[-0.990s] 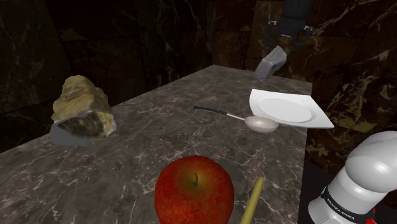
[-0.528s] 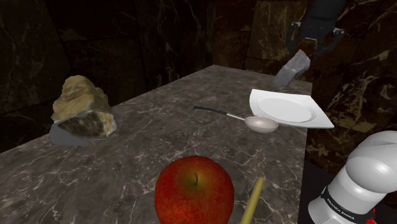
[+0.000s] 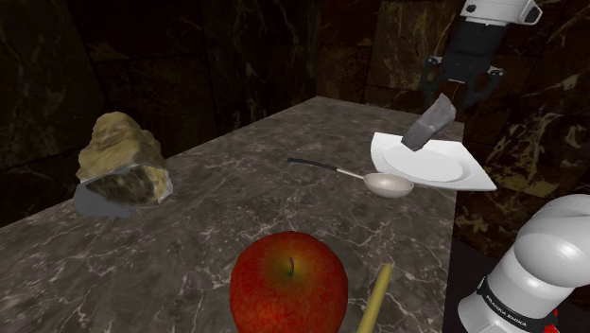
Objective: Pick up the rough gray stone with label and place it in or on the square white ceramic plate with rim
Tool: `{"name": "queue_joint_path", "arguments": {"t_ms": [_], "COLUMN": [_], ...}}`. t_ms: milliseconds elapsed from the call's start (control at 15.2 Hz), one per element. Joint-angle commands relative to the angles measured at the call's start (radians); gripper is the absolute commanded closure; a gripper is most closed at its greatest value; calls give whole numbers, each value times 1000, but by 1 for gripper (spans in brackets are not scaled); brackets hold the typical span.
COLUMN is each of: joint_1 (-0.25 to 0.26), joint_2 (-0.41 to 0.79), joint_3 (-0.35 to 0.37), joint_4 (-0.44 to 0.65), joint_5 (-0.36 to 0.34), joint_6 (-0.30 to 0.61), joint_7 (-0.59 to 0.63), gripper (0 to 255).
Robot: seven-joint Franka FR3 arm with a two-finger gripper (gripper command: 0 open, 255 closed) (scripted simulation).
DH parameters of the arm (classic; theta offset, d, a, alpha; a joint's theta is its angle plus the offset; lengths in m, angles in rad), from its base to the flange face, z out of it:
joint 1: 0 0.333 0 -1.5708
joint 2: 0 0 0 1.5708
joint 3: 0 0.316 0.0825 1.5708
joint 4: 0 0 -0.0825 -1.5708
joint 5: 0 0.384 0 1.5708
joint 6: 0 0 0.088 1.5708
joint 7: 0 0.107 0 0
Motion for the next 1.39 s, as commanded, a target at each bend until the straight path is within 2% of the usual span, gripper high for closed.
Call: {"name": "queue_joint_path", "arguments": {"t_ms": [0, 396, 924, 990, 1320], "joint_1": [1, 5, 9, 8, 9], "joint_2": [-13, -54, -53, -49, -53], "joint_3": [3, 8, 6, 6, 6], "joint_4": [-33, -140, -141, -137, -141], "joint_5": [3, 9, 7, 7, 7], "joint_6": [21, 88, 88, 88, 88], "joint_7": [1, -1, 1, 0, 1], "gripper": [255, 255, 255, 0, 0]}}
